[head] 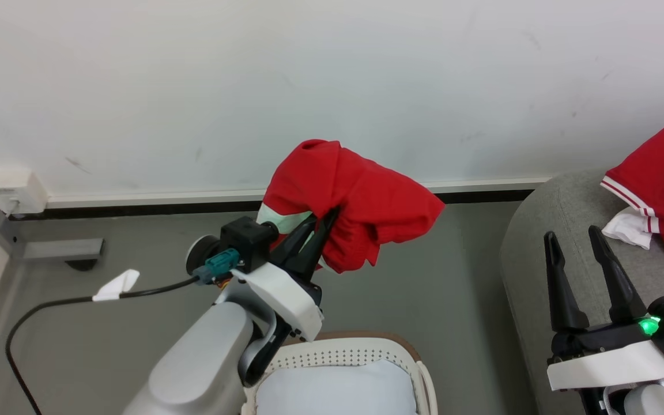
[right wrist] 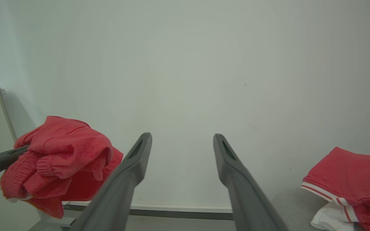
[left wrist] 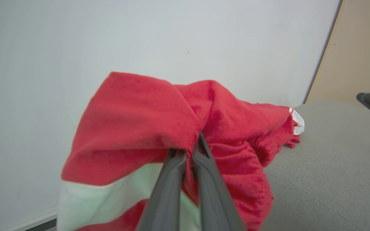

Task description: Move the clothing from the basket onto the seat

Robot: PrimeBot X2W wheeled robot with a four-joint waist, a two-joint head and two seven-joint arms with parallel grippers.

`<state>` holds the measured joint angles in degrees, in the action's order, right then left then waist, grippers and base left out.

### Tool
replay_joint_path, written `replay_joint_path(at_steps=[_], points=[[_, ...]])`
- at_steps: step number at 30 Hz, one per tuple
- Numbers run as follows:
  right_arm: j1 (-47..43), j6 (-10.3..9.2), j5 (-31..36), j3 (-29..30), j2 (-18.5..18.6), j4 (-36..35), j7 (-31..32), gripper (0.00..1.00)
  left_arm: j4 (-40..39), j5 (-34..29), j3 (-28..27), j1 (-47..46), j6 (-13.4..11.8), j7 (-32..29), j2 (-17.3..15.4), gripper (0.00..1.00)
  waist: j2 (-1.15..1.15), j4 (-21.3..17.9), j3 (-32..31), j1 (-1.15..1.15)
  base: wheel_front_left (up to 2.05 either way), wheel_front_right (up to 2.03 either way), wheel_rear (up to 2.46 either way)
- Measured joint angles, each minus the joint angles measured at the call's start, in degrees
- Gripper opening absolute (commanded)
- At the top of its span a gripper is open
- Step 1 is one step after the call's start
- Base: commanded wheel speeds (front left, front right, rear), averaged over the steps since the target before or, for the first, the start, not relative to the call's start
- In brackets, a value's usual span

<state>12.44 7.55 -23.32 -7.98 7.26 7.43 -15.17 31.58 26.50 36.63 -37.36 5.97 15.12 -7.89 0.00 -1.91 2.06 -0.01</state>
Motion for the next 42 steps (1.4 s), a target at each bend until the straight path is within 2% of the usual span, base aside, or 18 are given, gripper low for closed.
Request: replay_joint_path(at_steps=[8,18,29,34,42], points=[[-0.83,0.0,-0.03,-1.74,0.23,0.99,0.0,1.0,-6.72,0.31,-0.54,1.69,-1.59,-1.49,-1.52,0.0,0.0,0.66,-1.11,0.0,0.0,0.0,0.0],[-0.83,0.0,0.18,-5.25,1.49,2.42,0.0,1.0,-10.25,1.57,-0.2,4.05,-2.77,-2.79,-1.93,0.0,0.0,1.24,-1.92,0.01,0.0,0.0,0.0],[2.3,0.0,1.79,-17.83,1.64,9.72,0.01,1.0,-11.23,1.8,2.6,5.22,-2.41,-3.54,-0.75,0.0,0.0,3.91,-2.03,0.01,0.0,0.0,0.0],[5.18,0.0,-0.08,-24.26,1.16,12.59,0.0,1.0,-11.14,1.94,3.9,5.21,-1.97,-3.96,0.33,0.0,0.0,5.77,-2.23,0.01,0.0,0.0,0.0],[9.33,0.0,-1.6,-31.47,1.53,14.92,0.0,1.0,-10.31,2.32,6.02,5.08,-1.21,-3.94,1.63,0.0,0.0,8.43,-2.56,0.01,0.0,0.0,0.0]])
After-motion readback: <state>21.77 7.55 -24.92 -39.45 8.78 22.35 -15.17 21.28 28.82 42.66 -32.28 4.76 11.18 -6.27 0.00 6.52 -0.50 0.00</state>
